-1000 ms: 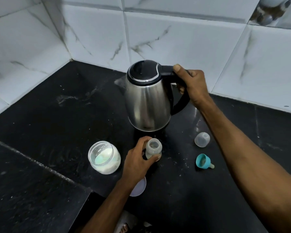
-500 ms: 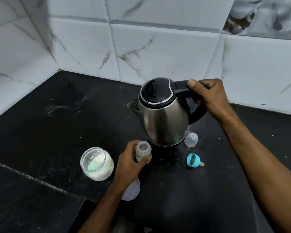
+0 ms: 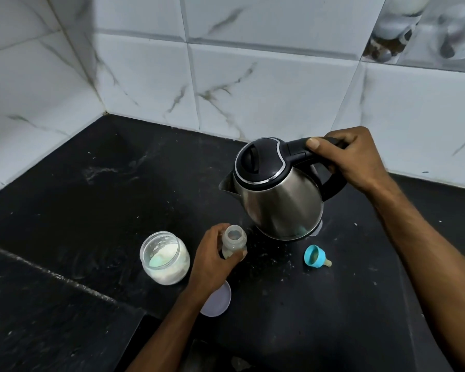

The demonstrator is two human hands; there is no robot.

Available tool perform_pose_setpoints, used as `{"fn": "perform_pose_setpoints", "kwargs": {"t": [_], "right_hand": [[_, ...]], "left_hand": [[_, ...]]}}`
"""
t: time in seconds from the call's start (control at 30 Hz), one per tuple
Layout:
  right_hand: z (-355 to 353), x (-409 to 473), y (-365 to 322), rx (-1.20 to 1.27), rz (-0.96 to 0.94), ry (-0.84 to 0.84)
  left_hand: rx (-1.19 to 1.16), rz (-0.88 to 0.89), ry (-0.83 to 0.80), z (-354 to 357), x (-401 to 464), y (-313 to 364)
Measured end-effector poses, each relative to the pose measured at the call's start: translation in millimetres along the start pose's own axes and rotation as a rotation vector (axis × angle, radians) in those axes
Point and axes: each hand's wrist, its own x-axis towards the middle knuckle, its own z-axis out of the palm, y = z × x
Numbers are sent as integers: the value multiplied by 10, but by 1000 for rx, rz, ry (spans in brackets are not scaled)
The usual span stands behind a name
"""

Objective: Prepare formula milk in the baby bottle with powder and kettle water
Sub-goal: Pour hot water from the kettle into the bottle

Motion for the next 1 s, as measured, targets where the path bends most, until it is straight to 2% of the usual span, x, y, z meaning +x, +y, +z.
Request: {"fn": "perform_pose_setpoints", "kwargs": {"t": [1.0], "right_hand": [[3,-131,-316,-427,-37,-215]], "left_hand": [[31,14,-27,-16,48,-64]]}}
